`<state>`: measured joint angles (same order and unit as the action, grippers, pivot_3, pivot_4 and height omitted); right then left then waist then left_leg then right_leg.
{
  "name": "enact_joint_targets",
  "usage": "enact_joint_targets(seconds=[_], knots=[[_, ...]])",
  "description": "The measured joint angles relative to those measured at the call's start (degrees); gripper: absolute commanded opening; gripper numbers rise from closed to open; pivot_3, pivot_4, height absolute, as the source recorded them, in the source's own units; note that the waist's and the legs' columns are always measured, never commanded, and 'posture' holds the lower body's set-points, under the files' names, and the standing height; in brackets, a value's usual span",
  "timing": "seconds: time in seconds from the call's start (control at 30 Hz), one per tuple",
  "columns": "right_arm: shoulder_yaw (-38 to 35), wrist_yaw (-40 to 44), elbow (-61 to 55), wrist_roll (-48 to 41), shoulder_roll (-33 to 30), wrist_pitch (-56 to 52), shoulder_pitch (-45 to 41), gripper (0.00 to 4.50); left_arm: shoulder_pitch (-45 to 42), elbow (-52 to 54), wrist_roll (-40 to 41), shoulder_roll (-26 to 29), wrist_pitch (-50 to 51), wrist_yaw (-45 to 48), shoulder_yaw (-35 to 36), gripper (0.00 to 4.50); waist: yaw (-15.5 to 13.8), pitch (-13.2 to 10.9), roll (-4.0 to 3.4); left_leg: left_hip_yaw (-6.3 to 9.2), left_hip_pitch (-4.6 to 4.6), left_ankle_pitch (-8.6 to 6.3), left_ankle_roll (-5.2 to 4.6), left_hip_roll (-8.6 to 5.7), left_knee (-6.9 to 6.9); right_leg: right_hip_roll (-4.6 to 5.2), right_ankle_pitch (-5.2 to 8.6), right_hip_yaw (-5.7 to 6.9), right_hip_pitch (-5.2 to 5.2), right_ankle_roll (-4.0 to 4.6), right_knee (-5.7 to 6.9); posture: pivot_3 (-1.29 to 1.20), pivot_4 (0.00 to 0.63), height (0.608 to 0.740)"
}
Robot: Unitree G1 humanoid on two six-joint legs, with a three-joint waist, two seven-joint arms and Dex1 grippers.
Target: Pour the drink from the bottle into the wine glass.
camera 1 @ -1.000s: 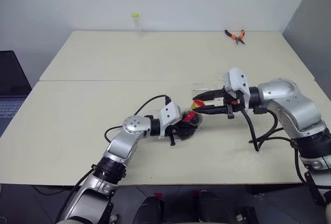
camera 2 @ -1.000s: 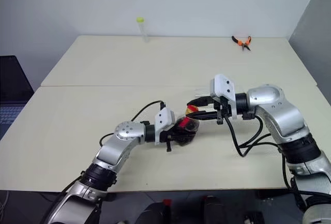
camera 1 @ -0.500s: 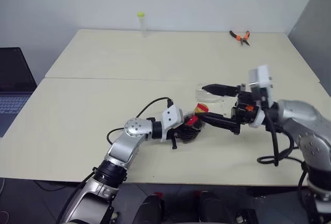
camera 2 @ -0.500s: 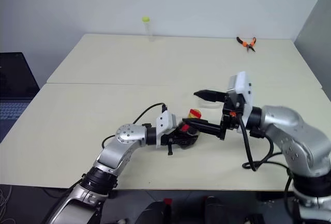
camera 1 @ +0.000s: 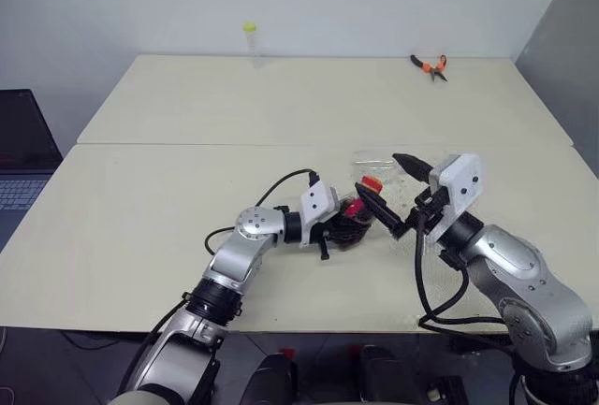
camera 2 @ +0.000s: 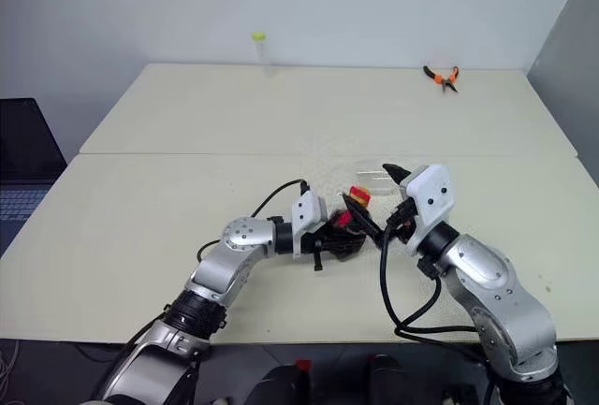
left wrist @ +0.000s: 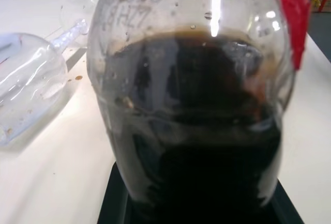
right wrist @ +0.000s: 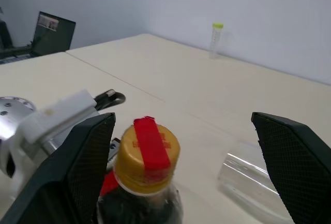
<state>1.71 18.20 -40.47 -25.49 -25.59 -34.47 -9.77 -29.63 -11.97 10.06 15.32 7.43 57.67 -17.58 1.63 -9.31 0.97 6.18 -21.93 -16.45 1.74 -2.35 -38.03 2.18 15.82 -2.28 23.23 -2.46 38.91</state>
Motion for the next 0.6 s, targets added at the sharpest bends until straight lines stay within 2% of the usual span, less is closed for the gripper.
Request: enact_joint_targets(seconds=[0.27, 0.4, 0.5, 0.6], knots=[[-3.99, 3.28, -1.11, -0.95, -2.78, 2.07, 4.86, 4.5, -0.24, -1.1, -0.26, -0.62, -0.03, -0.1, -0.23, 0.9, -0.03, 0.0, 0.0, 0.02, 0.0, -0.09, -0.15, 0.0, 0.0, 0.0, 0.0, 0.02, -0.03, 0.0, -0.01, 0.0, 0.15, 0.74], [-10.92, 3.8, 0.37, -1.87, -5.25, 0.49, 8.51, 4.5, -0.25, -1.22, -0.14, -0.32, -0.51, 0.27, 0.02, 0.88, -0.1, 0.0, 0.0, -0.01, 0.02, -0.09, -0.16, -0.01, 0.0, 0.0, 0.0, 0.0, -0.04, 0.0, 0.01, 0.0, 0.15, 0.74], [-13.35, 6.82, -1.51, -7.68, -7.58, -2.48, 10.56, 4.5, -0.26, -1.22, -0.15, -0.29, -0.6, 0.38, 0.03, 0.88, 0.05, 0.0, -0.01, -0.02, 0.03, -0.09, -0.17, 0.02, 0.03, -0.03, 0.0, -0.01, -0.04, 0.0, 0.01, 0.0, 0.15, 0.74], [-11.99, 8.31, -5.59, -13.26, -8.57, -5.43, 9.36, 4.5, -0.26, -1.22, -0.15, -0.43, -0.64, 0.41, 0.0, 0.88, 0.2, 0.0, -0.01, -0.01, 0.05, -0.1, -0.17, 0.05, 0.03, -0.04, 0.0, -0.01, -0.04, 0.0, 0.02, 0.0, 0.15, 0.74]])
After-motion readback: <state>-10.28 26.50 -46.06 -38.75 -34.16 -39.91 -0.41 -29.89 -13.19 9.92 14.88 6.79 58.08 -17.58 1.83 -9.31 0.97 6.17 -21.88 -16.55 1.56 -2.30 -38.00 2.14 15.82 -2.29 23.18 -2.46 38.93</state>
